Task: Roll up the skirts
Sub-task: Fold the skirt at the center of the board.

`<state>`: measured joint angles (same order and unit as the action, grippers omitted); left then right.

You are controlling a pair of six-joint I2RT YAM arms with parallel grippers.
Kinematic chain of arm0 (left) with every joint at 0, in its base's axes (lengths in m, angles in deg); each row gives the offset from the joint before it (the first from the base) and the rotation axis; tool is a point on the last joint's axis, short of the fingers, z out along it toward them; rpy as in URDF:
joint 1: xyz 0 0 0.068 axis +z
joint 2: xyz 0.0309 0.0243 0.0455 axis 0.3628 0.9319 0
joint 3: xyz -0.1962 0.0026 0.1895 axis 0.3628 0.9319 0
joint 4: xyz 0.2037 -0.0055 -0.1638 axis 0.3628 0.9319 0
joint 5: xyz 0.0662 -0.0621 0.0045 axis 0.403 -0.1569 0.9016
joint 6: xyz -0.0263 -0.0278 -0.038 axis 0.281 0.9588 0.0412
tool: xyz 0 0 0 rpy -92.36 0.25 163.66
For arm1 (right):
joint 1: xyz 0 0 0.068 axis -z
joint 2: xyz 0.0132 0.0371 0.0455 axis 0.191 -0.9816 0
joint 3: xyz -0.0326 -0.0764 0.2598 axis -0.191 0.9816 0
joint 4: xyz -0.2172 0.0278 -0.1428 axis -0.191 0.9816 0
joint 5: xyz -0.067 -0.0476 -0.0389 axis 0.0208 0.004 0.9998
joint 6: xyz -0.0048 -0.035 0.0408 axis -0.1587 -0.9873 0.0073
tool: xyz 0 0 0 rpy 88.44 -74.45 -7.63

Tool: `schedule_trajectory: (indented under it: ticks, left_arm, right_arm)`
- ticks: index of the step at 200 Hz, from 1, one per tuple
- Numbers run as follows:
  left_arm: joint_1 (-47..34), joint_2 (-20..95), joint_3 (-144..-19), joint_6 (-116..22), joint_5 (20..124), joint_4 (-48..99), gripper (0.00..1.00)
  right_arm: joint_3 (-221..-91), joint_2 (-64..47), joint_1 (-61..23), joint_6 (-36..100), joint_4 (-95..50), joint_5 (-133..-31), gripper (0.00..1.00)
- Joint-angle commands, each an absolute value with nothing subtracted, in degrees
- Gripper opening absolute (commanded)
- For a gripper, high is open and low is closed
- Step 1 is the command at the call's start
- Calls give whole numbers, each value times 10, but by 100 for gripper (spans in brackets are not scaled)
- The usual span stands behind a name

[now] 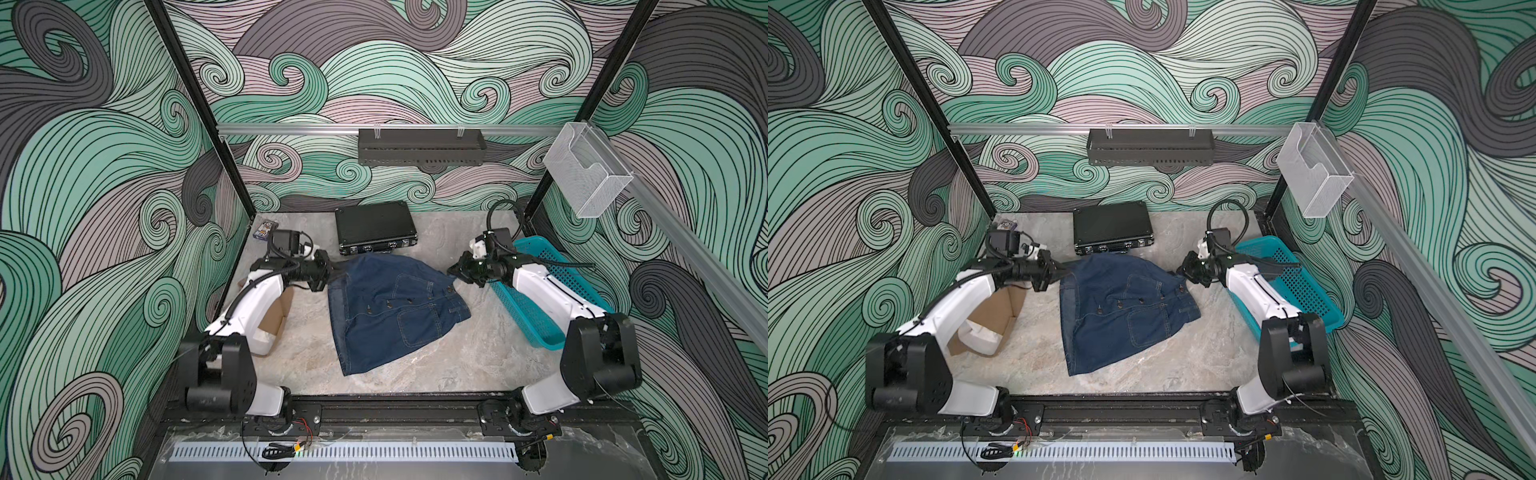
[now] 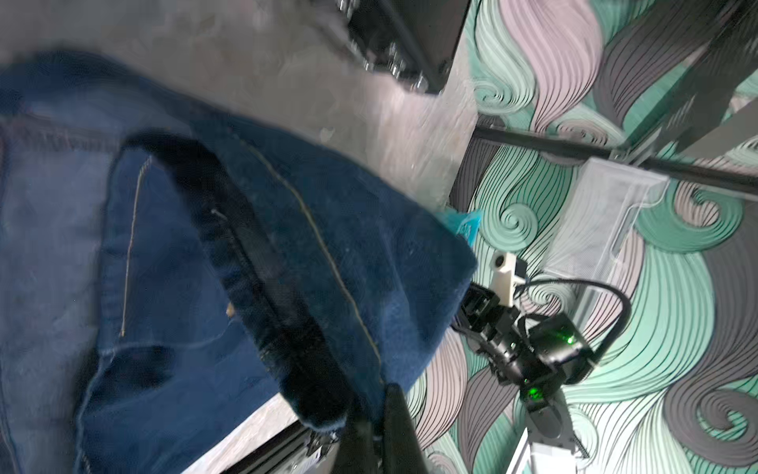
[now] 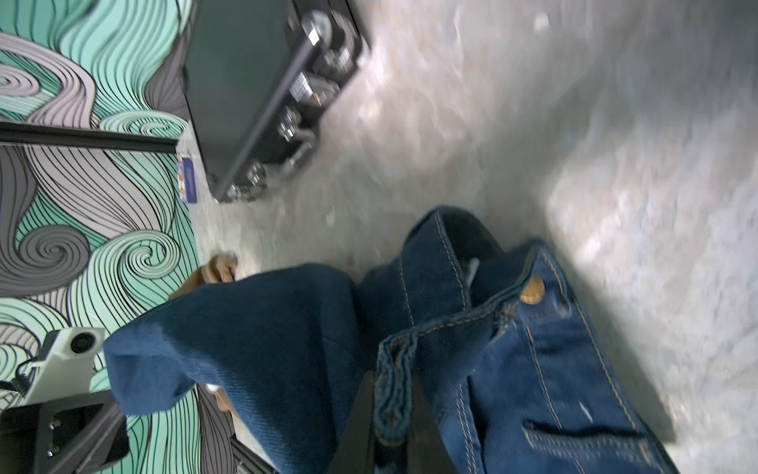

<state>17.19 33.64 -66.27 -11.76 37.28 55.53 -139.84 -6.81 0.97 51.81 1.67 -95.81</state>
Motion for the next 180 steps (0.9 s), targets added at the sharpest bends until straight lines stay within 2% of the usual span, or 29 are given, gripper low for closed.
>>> schedule_trajectory:
  ticks: [1, 39, 81, 104, 128, 170, 180]
  left_arm:
    - [146, 289, -605, -151, 335, 537, 0]
    - [71, 227, -519, -188, 321, 586, 0]
    - [82, 161, -475, -212, 367, 699, 0]
    - [79, 129, -428, -190, 374, 710, 0]
    - [79, 125, -398, -207, 387, 772, 0]
    - [69, 92, -362, -180, 328, 717, 0]
    - [49, 91, -366, -191, 331, 716, 14]
  right_arm:
    - [-1334, -14, 14, 505, 3, -969, 13]
    - [-1272, 54, 22, 478, 38, -930, 16]
    - [-1210, 121, 85, 495, 20, -899, 14]
    - [-1222, 121, 86, 470, 42, -868, 24]
    - [-1194, 110, 88, 473, 43, -878, 23]
    - [-1134, 196, 91, 511, 32, -839, 20]
    - [-1129, 206, 91, 510, 38, -825, 23]
